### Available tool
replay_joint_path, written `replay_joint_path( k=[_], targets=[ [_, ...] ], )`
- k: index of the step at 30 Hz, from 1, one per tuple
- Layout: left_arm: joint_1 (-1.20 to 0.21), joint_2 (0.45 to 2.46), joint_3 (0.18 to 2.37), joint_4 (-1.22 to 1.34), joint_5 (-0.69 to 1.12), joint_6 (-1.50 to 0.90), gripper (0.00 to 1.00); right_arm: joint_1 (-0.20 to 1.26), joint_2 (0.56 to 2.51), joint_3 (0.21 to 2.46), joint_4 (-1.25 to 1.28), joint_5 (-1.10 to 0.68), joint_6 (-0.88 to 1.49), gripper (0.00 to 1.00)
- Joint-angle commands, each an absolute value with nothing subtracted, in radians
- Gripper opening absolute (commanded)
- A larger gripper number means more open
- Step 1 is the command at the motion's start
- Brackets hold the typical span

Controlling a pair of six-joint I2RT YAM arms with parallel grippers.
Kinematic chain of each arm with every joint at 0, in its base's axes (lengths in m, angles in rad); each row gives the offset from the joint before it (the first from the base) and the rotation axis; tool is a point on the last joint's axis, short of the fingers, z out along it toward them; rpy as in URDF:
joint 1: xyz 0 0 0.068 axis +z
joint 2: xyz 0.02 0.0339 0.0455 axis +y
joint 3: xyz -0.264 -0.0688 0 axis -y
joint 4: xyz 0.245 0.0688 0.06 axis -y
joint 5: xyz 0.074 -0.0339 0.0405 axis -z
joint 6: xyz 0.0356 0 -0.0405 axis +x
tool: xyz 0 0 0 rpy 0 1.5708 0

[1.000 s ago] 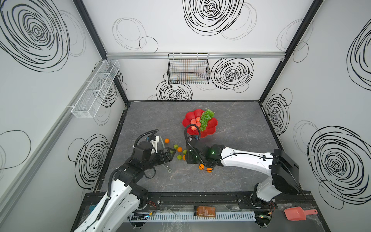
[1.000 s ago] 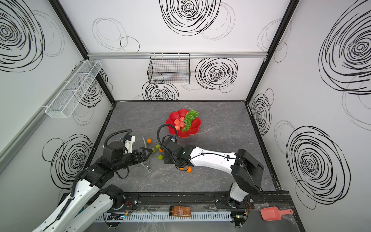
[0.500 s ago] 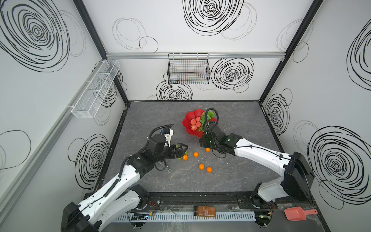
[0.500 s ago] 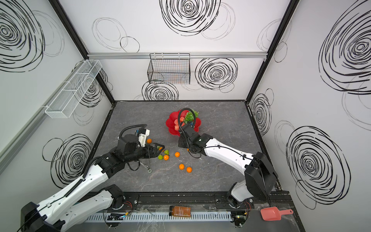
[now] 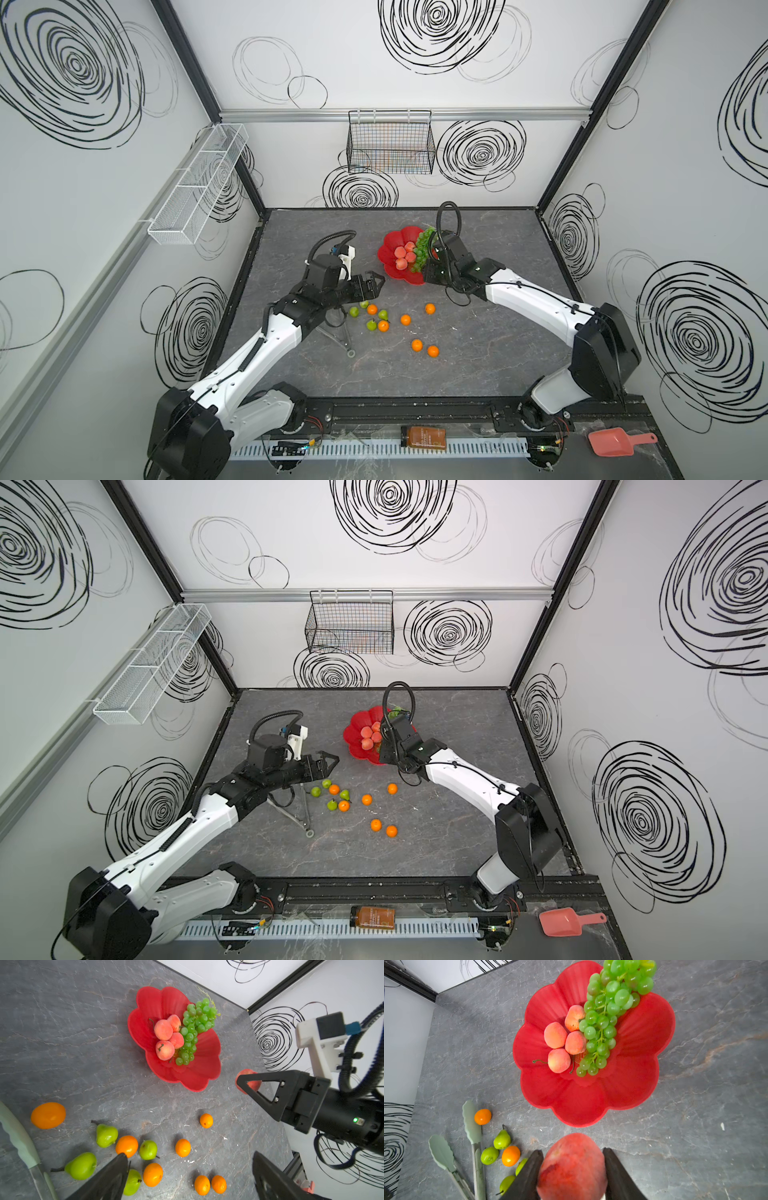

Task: Arrange fruit in a fruit bowl
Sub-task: Place the fruit in the fruit bowl.

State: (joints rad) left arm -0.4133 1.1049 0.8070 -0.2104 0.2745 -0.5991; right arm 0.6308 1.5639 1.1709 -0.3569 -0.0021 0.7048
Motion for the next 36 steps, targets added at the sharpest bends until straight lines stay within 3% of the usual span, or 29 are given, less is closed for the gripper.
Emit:
replay_joint_path(
  k=[1, 14, 27, 36],
  targets=[
    [-0.389, 1.144, 0.87, -0.138, 0.304, -0.564, 0.96, 0.601, 1.625, 1.235, -0.324, -0.016, 0.65, 0.44],
    [-0.339, 1.36, 1.005, -0.062, 0.268, -0.526, 0.96, 0.514, 1.927, 1.574, -0.381, -0.089, 0.595, 0.44],
    [-0.279, 1.398, 0.946, 0.024, 0.374, -0.531, 0.96, 0.501, 2.21, 1.844, -0.33, -0.139, 0.496, 0.43],
    [-0.272, 1.442, 0.931, 0.115, 0.504, -0.597, 0.96, 0.496, 2.275, 1.885, -0.268, -0.055, 0.353, 0.44]
  ],
)
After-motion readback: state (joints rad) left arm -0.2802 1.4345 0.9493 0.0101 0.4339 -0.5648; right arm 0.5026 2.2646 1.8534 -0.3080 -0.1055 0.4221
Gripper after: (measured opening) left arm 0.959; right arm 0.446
